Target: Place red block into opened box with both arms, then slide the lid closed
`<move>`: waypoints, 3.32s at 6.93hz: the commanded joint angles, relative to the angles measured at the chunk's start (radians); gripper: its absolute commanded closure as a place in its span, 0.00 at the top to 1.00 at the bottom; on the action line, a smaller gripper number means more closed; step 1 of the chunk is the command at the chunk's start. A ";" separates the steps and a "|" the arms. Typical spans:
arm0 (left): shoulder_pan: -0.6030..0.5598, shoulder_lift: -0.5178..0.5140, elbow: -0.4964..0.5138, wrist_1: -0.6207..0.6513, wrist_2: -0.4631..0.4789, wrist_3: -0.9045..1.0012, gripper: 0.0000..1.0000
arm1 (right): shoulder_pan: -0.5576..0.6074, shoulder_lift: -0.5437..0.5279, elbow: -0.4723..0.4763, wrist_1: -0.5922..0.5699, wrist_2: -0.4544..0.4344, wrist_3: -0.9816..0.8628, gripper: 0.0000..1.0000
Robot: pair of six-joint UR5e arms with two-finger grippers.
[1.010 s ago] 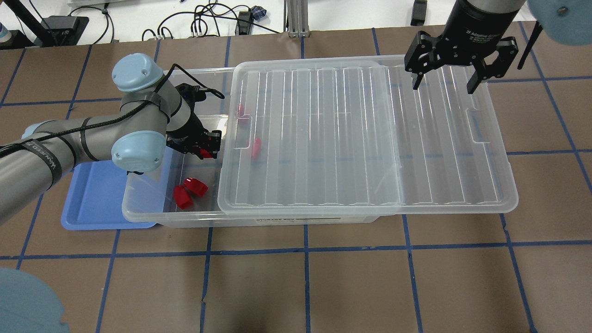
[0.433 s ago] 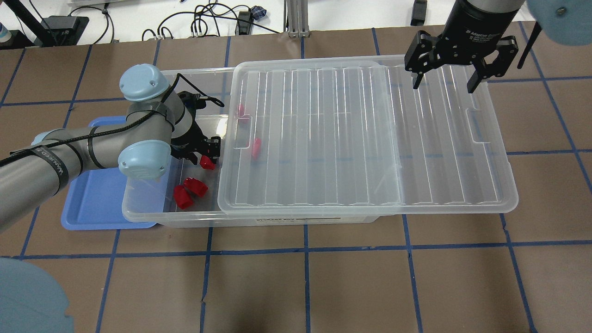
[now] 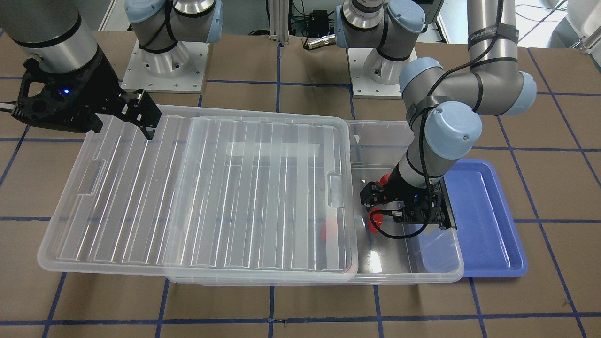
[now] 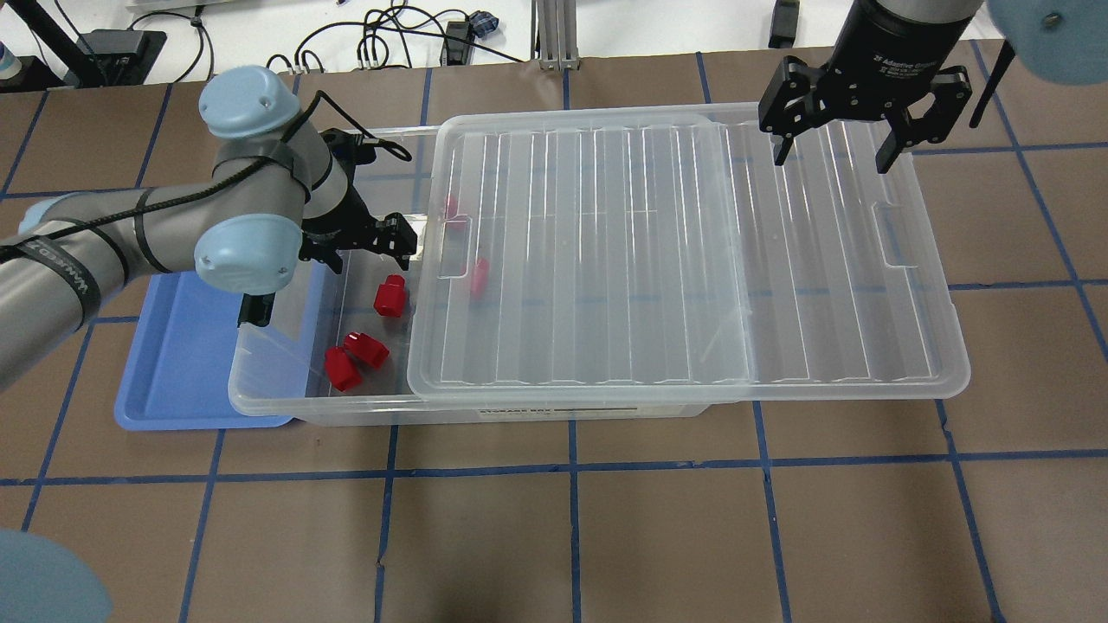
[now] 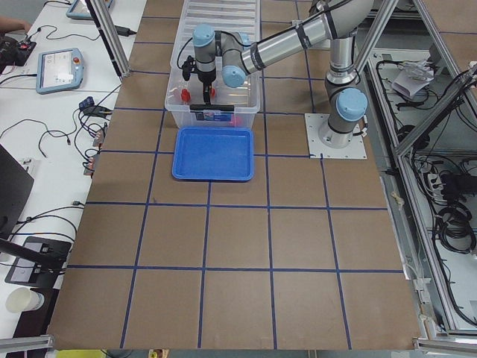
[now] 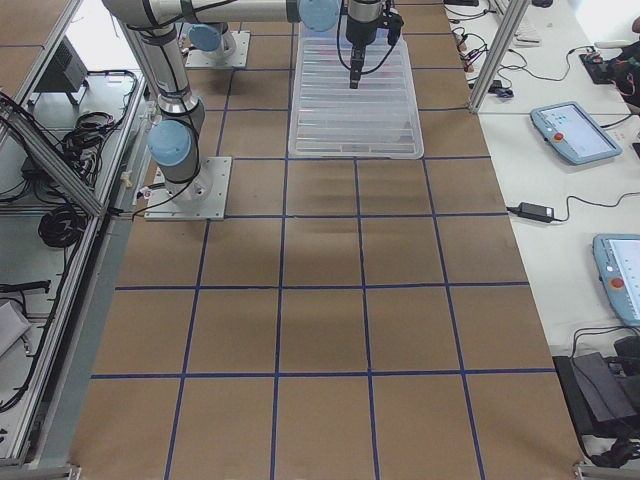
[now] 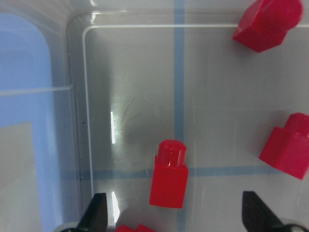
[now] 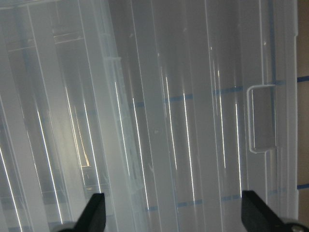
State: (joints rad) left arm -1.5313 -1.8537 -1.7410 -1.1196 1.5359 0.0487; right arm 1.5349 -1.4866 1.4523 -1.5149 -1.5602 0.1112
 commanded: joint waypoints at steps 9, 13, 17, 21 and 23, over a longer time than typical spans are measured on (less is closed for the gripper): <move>-0.012 0.231 0.276 -0.476 0.016 0.055 1.00 | -0.403 0.039 0.252 -0.145 -0.146 -0.443 1.00; -0.026 0.215 0.276 -0.467 0.009 0.054 1.00 | -0.395 0.049 0.315 -0.239 -0.143 -0.432 1.00; -0.029 0.211 0.273 -0.467 0.006 0.054 1.00 | -0.308 0.046 0.329 -0.317 -0.115 -0.382 1.00; -0.030 0.211 0.271 -0.467 0.006 0.054 1.00 | -0.147 0.035 0.330 -0.346 -0.061 -0.242 1.00; -0.030 0.211 0.267 -0.467 0.007 0.054 1.00 | -0.063 0.035 0.332 -0.385 -0.061 -0.156 1.00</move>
State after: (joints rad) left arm -1.5616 -1.6429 -1.4728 -1.5861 1.5420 0.1028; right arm 1.4229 -1.4509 1.7830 -1.8691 -1.6219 -0.0963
